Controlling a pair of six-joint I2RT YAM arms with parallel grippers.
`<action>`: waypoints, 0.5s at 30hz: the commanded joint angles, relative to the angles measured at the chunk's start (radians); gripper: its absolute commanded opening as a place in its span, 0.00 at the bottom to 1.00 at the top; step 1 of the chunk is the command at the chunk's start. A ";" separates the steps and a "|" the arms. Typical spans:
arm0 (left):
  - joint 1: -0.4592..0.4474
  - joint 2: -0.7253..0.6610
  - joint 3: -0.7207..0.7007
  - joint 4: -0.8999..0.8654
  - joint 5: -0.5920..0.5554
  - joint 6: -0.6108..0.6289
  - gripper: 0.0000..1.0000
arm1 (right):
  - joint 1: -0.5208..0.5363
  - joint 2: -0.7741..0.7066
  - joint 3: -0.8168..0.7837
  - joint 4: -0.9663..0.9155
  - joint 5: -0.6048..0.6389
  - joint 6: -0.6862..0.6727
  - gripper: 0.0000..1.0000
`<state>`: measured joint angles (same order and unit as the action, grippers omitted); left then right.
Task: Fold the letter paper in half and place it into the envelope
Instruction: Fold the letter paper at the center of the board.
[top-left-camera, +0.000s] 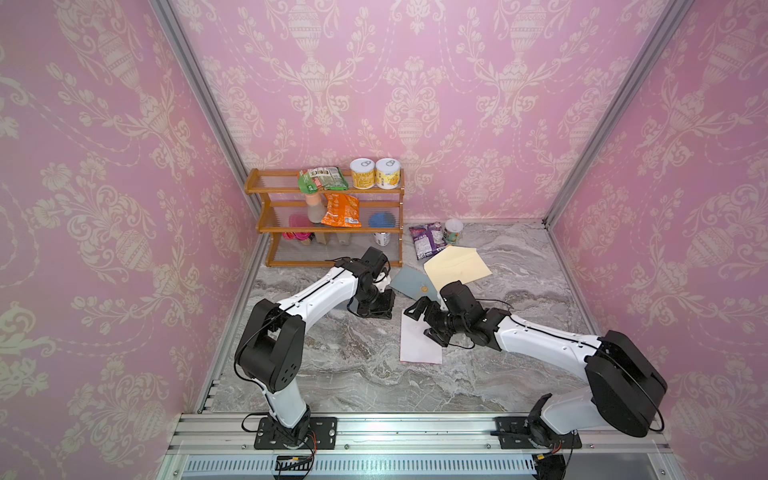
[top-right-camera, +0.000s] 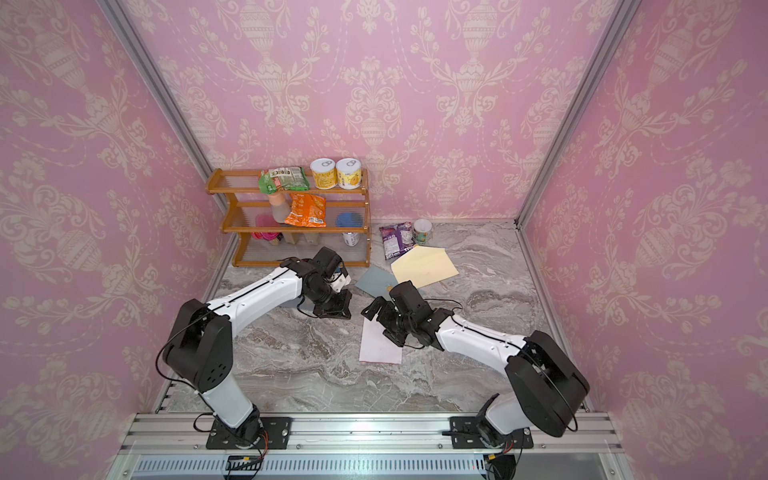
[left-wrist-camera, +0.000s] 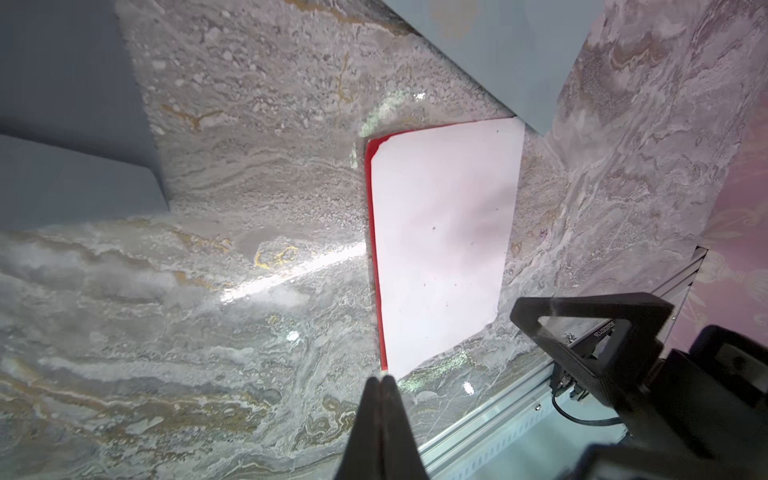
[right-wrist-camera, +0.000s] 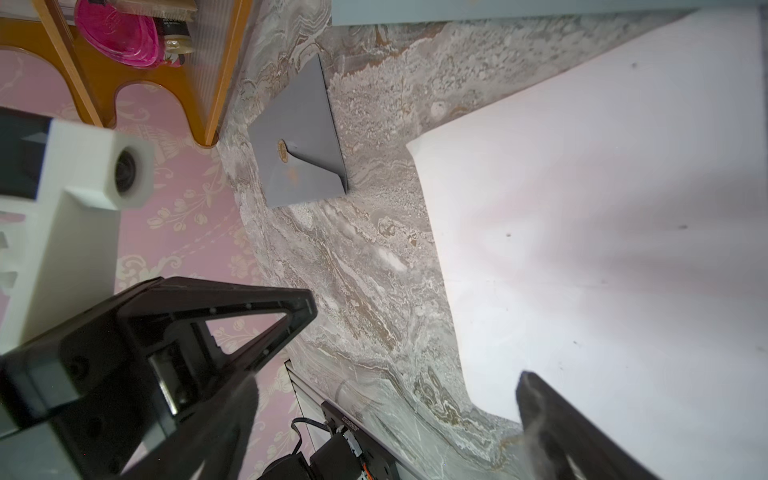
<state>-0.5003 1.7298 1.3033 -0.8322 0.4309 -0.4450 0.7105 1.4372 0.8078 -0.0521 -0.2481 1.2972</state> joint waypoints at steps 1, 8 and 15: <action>0.003 0.034 0.040 -0.016 0.010 0.015 0.00 | 0.004 -0.047 0.040 -0.177 0.051 -0.058 1.00; -0.004 0.107 0.027 0.036 0.075 -0.019 0.00 | -0.015 -0.065 0.048 -0.425 0.128 -0.066 1.00; -0.036 0.145 0.011 0.075 0.101 -0.034 0.00 | -0.066 -0.066 -0.033 -0.452 0.117 -0.046 1.00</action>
<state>-0.5167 1.8645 1.3193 -0.7734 0.4961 -0.4652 0.6590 1.3869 0.8040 -0.4366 -0.1558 1.2560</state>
